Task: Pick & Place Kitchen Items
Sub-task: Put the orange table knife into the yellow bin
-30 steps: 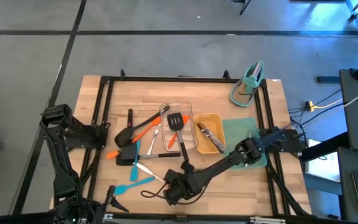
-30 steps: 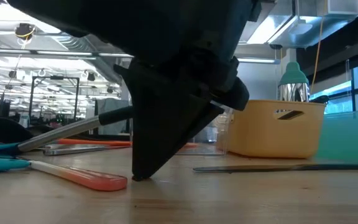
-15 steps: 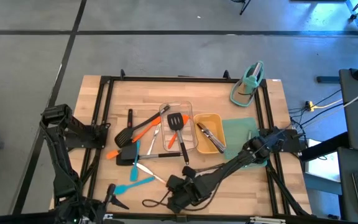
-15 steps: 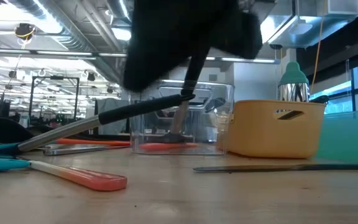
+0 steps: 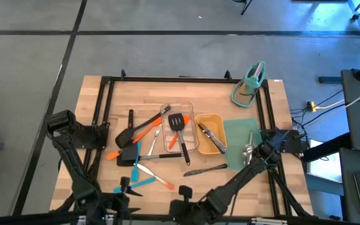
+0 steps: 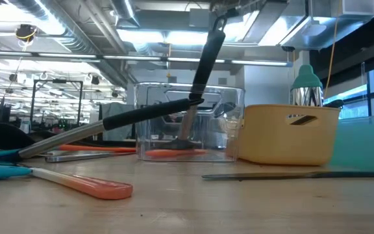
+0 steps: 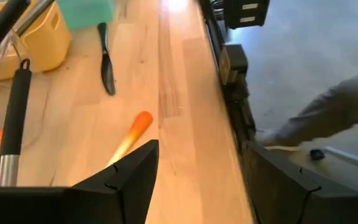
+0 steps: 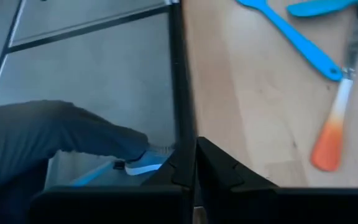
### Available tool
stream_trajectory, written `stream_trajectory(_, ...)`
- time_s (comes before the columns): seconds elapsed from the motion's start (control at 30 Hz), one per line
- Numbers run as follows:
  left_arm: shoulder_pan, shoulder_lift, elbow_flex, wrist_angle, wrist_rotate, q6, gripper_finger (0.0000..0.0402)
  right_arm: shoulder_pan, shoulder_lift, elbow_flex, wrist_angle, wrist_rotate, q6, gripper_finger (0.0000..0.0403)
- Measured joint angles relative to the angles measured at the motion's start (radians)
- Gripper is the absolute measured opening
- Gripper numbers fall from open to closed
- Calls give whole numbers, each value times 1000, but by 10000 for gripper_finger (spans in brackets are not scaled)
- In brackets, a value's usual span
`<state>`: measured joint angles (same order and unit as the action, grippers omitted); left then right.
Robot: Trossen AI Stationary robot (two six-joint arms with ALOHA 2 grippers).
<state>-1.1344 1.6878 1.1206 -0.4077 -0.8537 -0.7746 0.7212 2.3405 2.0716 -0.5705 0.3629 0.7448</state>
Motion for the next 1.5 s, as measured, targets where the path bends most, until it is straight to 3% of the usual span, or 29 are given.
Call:
stream_trajectory(0.17,-4,27,0,37,-54,44,218,42,0,0,37,47,-98,18)
stream_trajectory(0.37,-9,53,0,79,-102,63,179,96,0,0,75,140,-245,18)
stream_trajectory(0.67,12,126,0,174,-110,90,113,144,0,-25,250,137,-487,18)
stream_trajectory(0.93,4,135,-13,192,-114,115,38,136,2,-139,308,174,-403,18)
stream_trajectory(1.1,10,129,-110,274,-117,82,4,123,2,-176,332,213,-353,18)
stream_trajectory(1.23,14,113,-246,474,-99,59,2,116,1,-176,352,214,-355,18)
stream_trajectory(1.5,30,93,-575,1381,-53,341,2,103,1,-175,378,213,-383,18)
